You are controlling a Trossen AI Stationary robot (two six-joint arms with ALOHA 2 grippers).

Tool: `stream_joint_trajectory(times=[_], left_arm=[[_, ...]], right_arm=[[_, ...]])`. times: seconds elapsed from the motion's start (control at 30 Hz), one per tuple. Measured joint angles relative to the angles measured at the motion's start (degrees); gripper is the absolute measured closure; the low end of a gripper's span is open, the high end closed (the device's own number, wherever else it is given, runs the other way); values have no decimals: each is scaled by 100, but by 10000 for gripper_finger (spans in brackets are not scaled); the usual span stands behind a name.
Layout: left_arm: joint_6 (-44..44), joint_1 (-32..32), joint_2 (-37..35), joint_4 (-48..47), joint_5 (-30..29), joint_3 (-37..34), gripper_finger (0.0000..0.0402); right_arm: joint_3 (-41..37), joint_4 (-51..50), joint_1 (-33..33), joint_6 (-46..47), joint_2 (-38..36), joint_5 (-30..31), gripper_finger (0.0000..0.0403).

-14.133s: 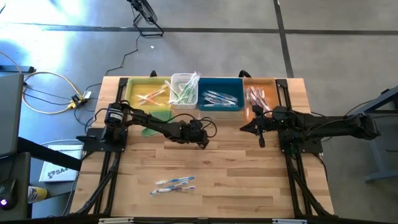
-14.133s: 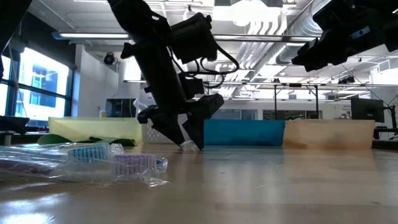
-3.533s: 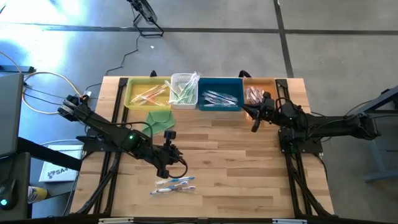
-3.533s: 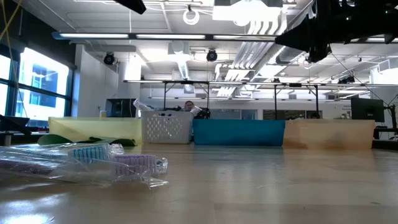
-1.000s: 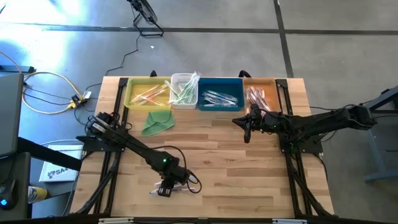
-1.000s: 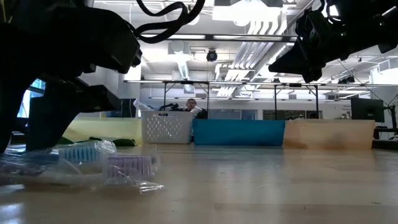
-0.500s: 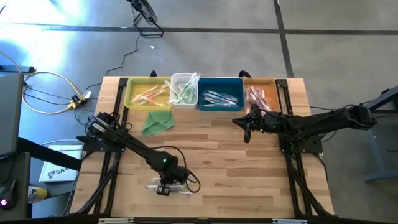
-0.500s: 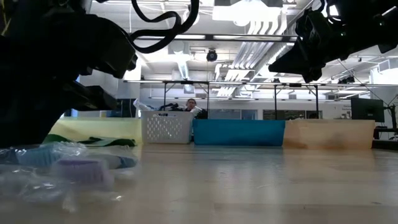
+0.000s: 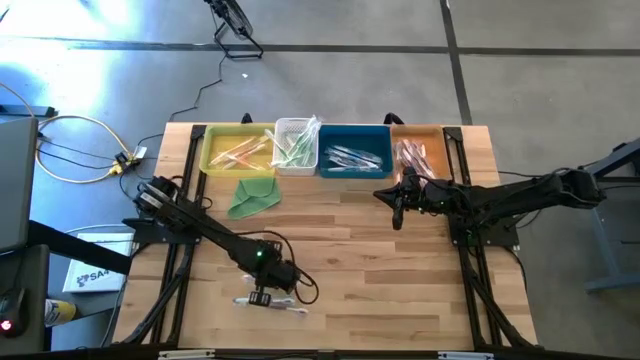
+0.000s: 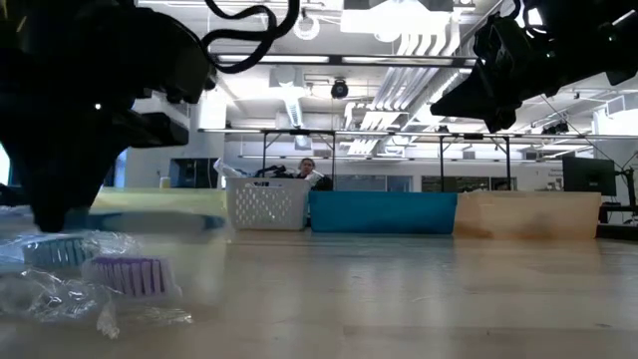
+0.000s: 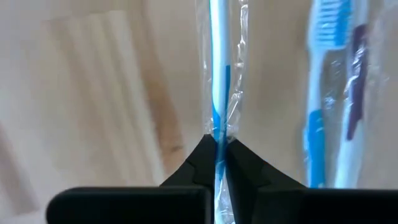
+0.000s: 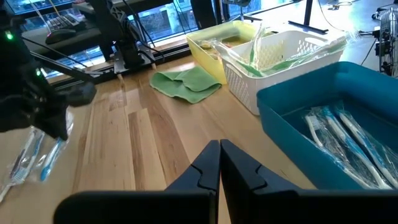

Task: Pick & Place Toothbrushes
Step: Put the blue toothbrush into the blue bin

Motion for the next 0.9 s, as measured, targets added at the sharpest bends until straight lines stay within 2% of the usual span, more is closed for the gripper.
stream_joint_trajectory(times=[0.27,0.53,0.77,0.9], left_arm=[[76,207,-573,-381,-661,-3,387],[1101,942,-1259,92,-1079,-4,386],[2241,1924,-1779,1225,-1001,-4,386],[2649,2476,-2023,1950,-608,-4,386]], right_arm=[[0,7,0,-2,0,-1,398],[0,22,0,-149,0,2,398],[0,453,-2,-291,2,-45,398],[0,1069,-1,-616,2,-569,398]])
